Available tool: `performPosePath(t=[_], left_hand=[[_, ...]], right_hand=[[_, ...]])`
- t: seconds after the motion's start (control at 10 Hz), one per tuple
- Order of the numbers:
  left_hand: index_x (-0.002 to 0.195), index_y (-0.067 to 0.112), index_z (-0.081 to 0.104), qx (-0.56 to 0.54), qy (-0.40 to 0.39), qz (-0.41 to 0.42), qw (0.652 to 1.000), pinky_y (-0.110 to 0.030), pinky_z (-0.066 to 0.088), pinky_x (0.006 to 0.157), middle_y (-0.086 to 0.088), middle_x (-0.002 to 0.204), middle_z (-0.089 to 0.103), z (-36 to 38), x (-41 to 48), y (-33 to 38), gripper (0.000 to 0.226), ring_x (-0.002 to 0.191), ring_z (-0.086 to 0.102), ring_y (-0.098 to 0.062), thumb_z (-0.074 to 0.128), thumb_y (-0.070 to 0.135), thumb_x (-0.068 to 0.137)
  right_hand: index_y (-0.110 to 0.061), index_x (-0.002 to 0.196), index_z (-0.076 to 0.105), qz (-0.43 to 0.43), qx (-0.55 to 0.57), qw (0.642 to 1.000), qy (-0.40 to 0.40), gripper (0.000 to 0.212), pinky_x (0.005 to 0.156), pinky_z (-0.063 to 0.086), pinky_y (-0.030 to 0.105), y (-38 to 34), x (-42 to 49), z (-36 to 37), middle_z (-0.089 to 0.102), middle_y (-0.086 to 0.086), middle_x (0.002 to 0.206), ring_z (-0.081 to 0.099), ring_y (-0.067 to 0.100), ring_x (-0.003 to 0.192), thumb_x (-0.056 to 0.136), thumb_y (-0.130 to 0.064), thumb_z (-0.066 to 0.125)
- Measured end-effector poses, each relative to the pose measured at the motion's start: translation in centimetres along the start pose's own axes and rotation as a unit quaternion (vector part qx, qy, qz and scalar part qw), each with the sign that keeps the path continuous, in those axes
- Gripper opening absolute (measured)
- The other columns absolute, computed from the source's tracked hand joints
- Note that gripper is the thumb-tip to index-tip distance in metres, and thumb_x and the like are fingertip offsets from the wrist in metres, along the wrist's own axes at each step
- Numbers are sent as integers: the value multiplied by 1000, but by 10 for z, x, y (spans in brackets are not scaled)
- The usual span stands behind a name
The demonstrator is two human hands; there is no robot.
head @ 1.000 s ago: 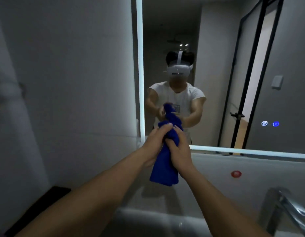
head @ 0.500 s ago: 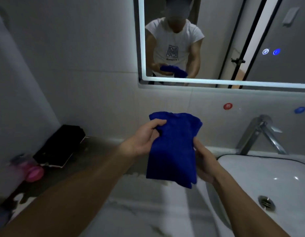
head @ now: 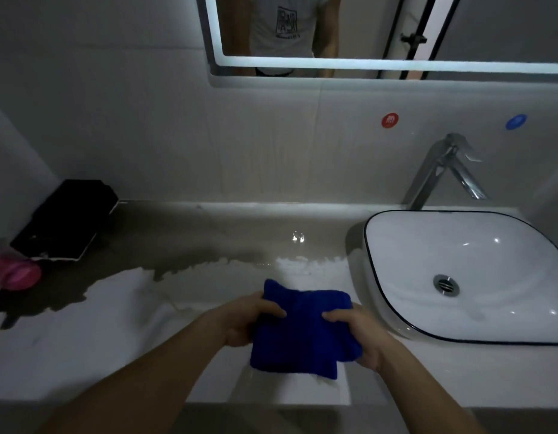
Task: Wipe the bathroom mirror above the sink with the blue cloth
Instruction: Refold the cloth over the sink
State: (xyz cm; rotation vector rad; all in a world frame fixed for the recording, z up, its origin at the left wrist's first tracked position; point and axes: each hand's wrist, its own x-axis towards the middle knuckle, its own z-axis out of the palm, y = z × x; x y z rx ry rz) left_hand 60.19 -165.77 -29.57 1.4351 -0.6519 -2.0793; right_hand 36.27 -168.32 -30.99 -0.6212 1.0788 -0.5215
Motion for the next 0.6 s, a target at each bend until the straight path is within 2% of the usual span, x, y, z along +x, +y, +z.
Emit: performPosePath(t=[0.1,0.2,0.3,0.4,0.5,0.6], left_hand=[[129,26,59,-58,31,65,996,-52,57,89,-9,120,70,11,13,-7,53,107,68,-36,65,-4,86],[144,18,45,-92,122,53,987,-50,57,88,-12,134,61,16,42,-45,64,107,67,-36,64,-5,88],[148,9,33,2,251,49,967,-47,55,93,-15,143,49,36,63,-102,67,110,61,-30,58,-9,89],[152,16,29,155,339,125,919,-39,53,97,-11,140,49,54,68,-136,72,112,57,-23,61,6,88],[155,24,25,439,382,186,792,-38,38,111,-7,155,26,53,67,-155,74,133,37,-26,59,13,91],[158,23,11,676,274,164,664,-49,38,110,-11,165,-1,50,63,-170,70,148,25,-34,44,26,97]], right_hand=[[-9,122,62,-33,-1,999,32,42,87,55,58,1,9,-20,71,19,111,67,41,103,82,1,69],[-11,124,58,-37,-12,995,90,42,80,58,54,24,28,-50,70,18,113,68,41,100,85,1,69],[-6,133,51,-26,-97,982,161,50,83,58,50,59,36,-70,64,13,116,65,35,98,86,7,62],[-8,131,51,-52,-176,967,175,46,73,57,32,83,28,-79,61,7,114,63,21,92,87,3,59],[-7,133,50,-82,-217,957,176,43,69,52,23,91,23,-81,60,6,113,60,16,87,91,-3,59],[-6,137,47,-97,-276,938,187,47,78,54,31,97,14,-83,61,12,123,59,19,91,92,-6,59]])
